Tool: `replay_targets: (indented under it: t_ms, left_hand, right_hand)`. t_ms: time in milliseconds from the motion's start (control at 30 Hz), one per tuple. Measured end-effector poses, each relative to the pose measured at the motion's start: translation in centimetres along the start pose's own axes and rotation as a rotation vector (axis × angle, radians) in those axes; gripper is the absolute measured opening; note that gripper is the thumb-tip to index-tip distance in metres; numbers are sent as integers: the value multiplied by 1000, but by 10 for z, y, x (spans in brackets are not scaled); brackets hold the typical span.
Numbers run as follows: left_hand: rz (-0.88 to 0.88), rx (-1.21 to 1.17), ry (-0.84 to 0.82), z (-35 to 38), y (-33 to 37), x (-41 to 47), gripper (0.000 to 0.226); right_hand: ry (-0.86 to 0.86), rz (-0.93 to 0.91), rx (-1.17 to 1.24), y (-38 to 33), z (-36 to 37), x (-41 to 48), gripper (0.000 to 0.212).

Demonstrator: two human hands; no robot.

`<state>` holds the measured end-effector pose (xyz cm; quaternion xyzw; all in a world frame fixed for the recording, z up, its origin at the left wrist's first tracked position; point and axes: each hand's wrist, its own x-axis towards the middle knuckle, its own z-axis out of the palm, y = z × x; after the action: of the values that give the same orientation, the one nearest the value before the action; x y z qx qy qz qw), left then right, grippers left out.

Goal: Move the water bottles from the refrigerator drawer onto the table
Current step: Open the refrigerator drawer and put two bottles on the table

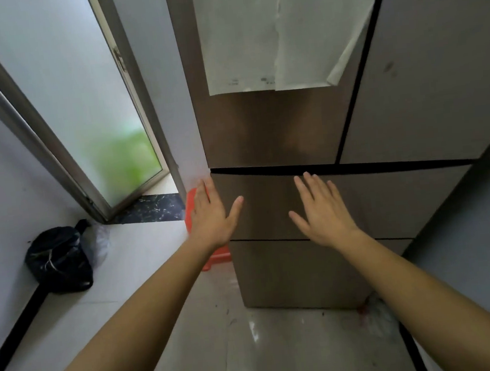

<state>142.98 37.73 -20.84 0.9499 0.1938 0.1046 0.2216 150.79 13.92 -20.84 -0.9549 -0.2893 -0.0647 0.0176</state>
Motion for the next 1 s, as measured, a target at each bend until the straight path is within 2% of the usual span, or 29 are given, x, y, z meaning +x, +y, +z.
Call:
replay_targets:
  t_ms: [133, 233, 367, 467, 567, 800, 1000]
  left_hand:
    - [-60, -94, -60, 13, -16, 64, 91]
    - [-117, -227, -90, 25, -25, 98, 93]
    - [-105, -382, -103, 33, -29, 113, 60]
    - [-79, -395, -116, 32, -35, 120, 49]
    - [-65, -396, -97, 28, -34, 122, 48]
    - [-100, -355, -65, 27, -35, 80, 55]
    - [-131, -343, -10, 21, -21, -10, 48]
  right_hand:
    - [-54, 32, -9, -5, 21, 43, 79]
    - [-102, 90, -21, -5, 33, 58, 88]
    - [-98, 149, -37, -10, 42, 64, 104]
    - [-63, 203, -19, -17, 43, 72, 97]
    - [-43, 249, -8, -24, 40, 77, 91]
    - [20, 233, 57, -26, 35, 49, 75]
    - [-25, 190, 163, -26, 30, -15, 80]
